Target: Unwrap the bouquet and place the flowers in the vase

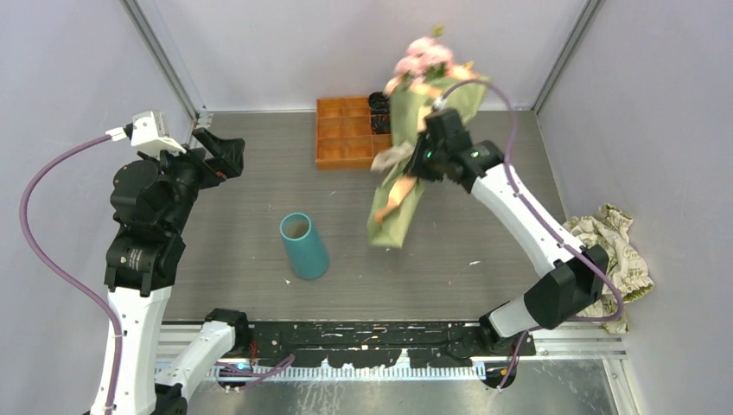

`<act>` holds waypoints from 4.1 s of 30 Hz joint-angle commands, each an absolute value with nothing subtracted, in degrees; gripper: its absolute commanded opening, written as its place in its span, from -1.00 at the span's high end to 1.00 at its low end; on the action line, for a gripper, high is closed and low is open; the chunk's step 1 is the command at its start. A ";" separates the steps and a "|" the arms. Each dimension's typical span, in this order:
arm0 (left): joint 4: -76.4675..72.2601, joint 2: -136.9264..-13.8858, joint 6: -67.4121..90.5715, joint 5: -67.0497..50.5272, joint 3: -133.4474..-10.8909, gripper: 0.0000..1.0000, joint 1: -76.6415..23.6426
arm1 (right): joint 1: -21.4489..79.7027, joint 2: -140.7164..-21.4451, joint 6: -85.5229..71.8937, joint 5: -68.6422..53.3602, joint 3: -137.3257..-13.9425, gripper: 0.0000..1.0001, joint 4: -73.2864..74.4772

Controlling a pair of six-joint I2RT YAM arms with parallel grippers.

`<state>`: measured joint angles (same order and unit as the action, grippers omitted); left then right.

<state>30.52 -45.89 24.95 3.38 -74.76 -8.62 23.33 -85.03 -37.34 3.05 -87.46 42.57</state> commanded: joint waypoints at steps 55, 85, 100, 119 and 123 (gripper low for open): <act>44.70 -48.14 25.66 12.91 -84.75 -0.77 -8.53 | 58.14 -104.54 -31.05 15.05 -116.50 -0.60 59.08; 44.64 -48.34 25.69 13.36 -78.14 -0.76 -8.57 | 63.46 -114.93 -32.83 9.09 -113.60 -0.27 55.46; 44.51 -47.72 24.82 14.18 -77.17 -0.77 -8.53 | 63.36 -119.27 -31.85 14.52 -116.16 0.99 56.21; 43.47 -48.38 25.40 13.18 -76.00 -0.76 -8.59 | 52.17 -121.72 -25.45 27.79 -128.67 0.99 62.45; 42.91 -48.64 25.66 12.69 -75.24 -0.76 -8.53 | 49.63 -122.96 -24.61 28.04 -130.75 0.99 62.53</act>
